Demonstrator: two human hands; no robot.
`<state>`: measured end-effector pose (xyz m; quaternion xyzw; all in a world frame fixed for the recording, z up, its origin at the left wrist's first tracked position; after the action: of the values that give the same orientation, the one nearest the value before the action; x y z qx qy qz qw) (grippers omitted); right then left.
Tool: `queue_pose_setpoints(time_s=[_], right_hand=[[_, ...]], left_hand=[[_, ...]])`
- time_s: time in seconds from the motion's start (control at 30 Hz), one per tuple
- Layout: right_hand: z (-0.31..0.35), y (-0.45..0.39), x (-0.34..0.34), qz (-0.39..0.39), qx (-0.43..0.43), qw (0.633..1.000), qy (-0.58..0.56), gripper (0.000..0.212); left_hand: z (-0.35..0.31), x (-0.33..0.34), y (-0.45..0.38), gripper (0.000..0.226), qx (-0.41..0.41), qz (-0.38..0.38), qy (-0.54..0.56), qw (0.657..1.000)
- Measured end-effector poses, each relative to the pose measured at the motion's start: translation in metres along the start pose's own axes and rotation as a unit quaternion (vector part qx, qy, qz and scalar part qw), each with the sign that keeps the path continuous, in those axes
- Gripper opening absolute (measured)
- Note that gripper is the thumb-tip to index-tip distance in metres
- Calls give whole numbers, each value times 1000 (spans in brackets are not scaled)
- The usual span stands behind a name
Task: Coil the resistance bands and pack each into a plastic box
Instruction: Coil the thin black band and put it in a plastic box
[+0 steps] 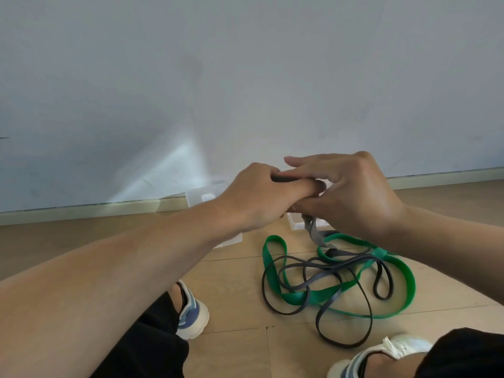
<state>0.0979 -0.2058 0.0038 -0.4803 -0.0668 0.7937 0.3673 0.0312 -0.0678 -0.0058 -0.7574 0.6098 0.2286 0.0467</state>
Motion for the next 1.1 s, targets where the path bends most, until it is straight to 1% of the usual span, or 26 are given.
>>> queue_pose_setpoints(time_s=[0.07,0.13,0.17,0.23,0.3,0.33,0.37,0.4,0.5,0.57,0.63,0.7,0.77,0.83,0.87,0.93,1.0,1.07,1.1], right_hand=[[1,-2,-3,25,30,995,-91,40],[4,-4,-8,40,18,988,-149,37],[8,-5,-11,38,9,986,-162,37],[16,-8,-13,29,2,985,-173,27],[22,-10,-14,23,-13,984,-176,21],[23,-10,-15,17,-22,986,-162,20],[22,-11,-17,8,-27,991,-134,19],[19,-12,-19,0,-27,994,-103,18],[2,-10,-21,5,9,1000,-29,16],[-2,-5,-18,12,-2,1000,14,22],[0,-4,-14,1,-42,998,37,29],[2,-5,-14,-9,-52,998,24,33],[8,-6,-16,6,-18,998,-61,35],[17,-6,-17,21,-1,989,-147,31],[21,-5,-17,21,-2,987,-160,29],[23,-5,-16,15,-10,990,-141,25],[18,-5,-15,4,1,996,-92,23],[8,-4,-15,3,32,999,-30,30],[5,-3,-14,8,27,1000,1,32]], left_hand=[[-5,-4,-3,46,5,27,30,999],[-8,-10,-8,54,21,76,79,994],[-8,-13,-9,50,31,109,122,986],[-6,-15,-10,42,37,183,236,954],[-4,-15,-10,56,21,246,334,910],[-4,-14,-10,63,13,261,354,898],[-5,-14,-9,65,5,262,351,899],[-5,-14,-8,64,-9,255,330,909],[-3,-16,-4,59,-44,189,210,958],[0,-10,0,55,-28,144,138,979],[1,-1,4,60,5,95,104,990],[-3,-1,3,64,37,75,87,993],[-7,-6,2,69,61,111,104,986],[-9,-8,1,78,65,151,166,972],[-9,-8,1,79,61,161,192,966],[-9,-7,2,71,42,171,211,961],[-9,-8,3,66,4,170,173,970],[-7,-15,1,65,-15,128,101,987],[-6,-17,0,63,-9,104,77,992]])
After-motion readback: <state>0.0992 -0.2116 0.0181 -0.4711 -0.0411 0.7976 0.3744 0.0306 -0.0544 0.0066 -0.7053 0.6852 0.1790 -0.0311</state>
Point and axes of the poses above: each hand's wrist, its own y-axis away from the middle knuckle, its own x-axis out of the palm, z = x × y, the point moved 2 cm from there along -y, towards the middle knuckle, and after that the axes turned 5 degrees about y, right-handed, at the moved point
